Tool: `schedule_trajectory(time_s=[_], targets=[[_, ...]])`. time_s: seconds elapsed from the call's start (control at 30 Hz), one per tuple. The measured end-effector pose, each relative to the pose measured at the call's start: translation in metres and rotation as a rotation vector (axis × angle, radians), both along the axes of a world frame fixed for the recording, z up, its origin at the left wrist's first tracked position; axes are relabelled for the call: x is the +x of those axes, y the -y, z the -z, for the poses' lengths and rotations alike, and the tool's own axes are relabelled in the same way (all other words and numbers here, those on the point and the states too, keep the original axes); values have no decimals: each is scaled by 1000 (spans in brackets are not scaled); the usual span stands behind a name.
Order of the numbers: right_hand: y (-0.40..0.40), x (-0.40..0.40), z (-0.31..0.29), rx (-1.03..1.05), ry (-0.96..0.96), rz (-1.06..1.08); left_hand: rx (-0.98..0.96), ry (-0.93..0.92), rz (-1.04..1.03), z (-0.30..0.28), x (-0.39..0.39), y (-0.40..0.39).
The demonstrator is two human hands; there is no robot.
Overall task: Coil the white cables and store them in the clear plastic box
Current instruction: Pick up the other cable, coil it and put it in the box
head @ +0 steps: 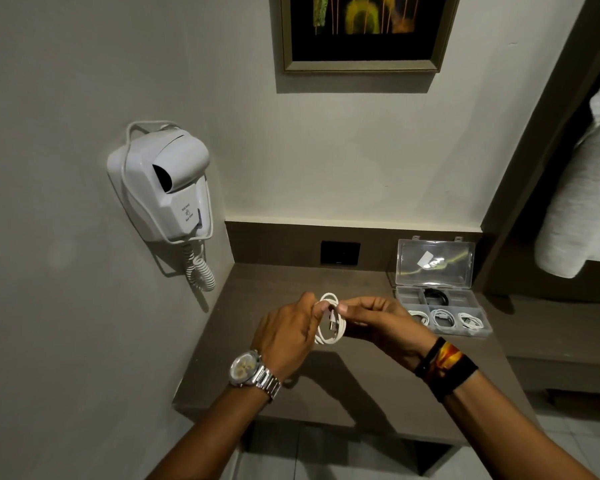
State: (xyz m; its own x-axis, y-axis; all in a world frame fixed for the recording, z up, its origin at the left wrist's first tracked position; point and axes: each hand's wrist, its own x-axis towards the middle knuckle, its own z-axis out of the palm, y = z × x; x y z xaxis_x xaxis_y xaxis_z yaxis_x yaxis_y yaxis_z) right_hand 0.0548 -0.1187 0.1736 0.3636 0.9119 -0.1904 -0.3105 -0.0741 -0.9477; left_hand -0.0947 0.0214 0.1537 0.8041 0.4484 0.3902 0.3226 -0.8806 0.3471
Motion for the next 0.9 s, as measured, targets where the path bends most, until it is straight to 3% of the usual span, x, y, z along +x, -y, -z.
schedule_trajectory(time_s=[0.17,0.33,0.43,0.53,0.6,0.8,0.9], targets=[[-2,-2,-4,-36,6,91,71,-31,-15,-3,-1,4],[3,-11,-5,3,116,-23,39,-31,-59,0,1,-3],[-1,-21,-1,3,370,106,2,-29,-25,4,1,-5],[-2,-26,3,-15,760,234,-44,-38,-11,7,-1,-6],[-1,-26,8,8,853,267,-79,-27,-1,8,-3,-7],[-4,-26,16,142,365,309,-110,57,32,5,-6,-12],[-4,-26,17,117,226,309,-121,57,33,8,-6,-16]])
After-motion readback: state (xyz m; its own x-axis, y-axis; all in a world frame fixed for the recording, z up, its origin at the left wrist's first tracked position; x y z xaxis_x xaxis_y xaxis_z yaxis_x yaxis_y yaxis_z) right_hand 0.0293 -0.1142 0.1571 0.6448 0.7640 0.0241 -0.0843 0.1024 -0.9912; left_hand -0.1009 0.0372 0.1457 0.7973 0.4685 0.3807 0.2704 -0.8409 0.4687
